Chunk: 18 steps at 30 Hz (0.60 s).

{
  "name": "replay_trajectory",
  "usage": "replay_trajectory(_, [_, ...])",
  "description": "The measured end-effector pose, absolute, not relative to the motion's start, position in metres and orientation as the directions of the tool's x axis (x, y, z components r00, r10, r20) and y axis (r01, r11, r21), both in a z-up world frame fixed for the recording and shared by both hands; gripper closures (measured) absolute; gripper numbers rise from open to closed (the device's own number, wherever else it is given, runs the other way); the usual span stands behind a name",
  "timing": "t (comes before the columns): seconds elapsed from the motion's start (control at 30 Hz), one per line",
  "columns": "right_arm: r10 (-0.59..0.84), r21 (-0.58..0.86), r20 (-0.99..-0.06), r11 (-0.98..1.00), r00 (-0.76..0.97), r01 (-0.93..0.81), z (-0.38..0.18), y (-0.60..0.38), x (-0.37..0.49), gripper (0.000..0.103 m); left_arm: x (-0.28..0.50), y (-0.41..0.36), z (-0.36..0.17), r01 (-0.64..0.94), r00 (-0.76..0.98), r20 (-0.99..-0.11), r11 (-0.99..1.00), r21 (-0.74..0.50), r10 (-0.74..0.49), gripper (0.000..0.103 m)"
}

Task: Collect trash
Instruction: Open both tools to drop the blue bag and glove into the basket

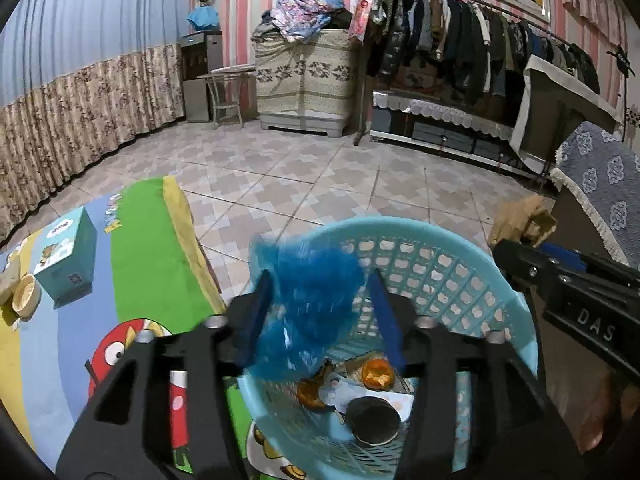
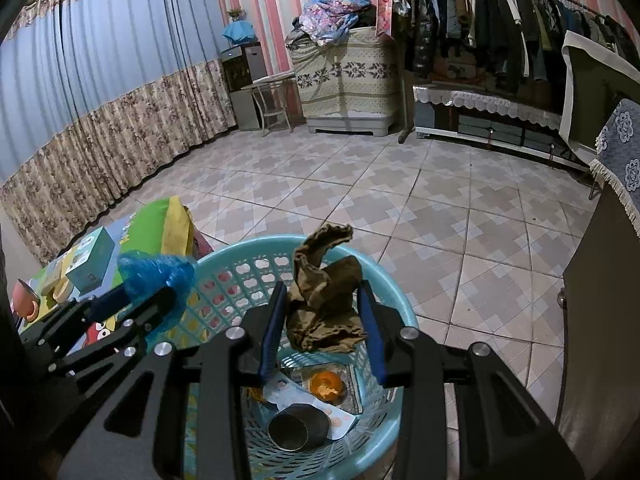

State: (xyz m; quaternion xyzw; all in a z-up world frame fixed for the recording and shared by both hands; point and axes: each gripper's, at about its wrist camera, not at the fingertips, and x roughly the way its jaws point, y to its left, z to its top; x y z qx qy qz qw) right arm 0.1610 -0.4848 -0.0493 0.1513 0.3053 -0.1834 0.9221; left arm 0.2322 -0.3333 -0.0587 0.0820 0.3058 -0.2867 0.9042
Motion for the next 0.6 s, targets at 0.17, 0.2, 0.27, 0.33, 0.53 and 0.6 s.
replay_trajectory(0.17, [-0.242, 0.172, -0.623, 0.885, 0.744, 0.432, -0.052, -0.485, 0.162, 0.067, 0.236, -0.325, -0.054, 0.533, 0.682, -0.584, 0.846, -0.017, -0.441, 0.023])
replay_trajectory(0.2, [-0.243, 0.172, -0.622, 0.885, 0.744, 0.432, -0.052, -0.485, 0.162, 0.067, 0.236, -0.325, -0.053, 0.53, 0.684, -0.583, 0.848, -0.015, -0.438, 0.022])
replay_trajectory(0.27, [-0.24, 0.174, -0.622, 0.886, 0.745, 0.43, -0.052, -0.485, 0.163, 0.067, 0.237, -0.321, -0.05, 0.514, 0.699, -0.579, 0.858, -0.001, -0.419, 0.018])
replay_trajectory(0.33, [-0.236, 0.17, -0.628, 0.888, 0.742, 0.427, -0.056, -0.483, 0.165, 0.067, 0.237, -0.316, -0.049, 0.495, 0.715, -0.572, 0.869, 0.008, -0.403, 0.013])
replay_trajectory(0.53, [-0.217, 0.171, -0.626, 0.899, 0.749, 0.403, -0.063, -0.47, 0.176, 0.066, 0.238, -0.292, -0.045, 0.453, 0.736, -0.566, 0.891, 0.003, -0.372, 0.008])
replay_trajectory(0.6, [-0.214, 0.165, -0.621, 0.905, 0.754, 0.393, -0.063, -0.465, 0.178, 0.064, 0.239, -0.283, -0.044, 0.437, 0.743, -0.565, 0.9, 0.001, -0.36, 0.007])
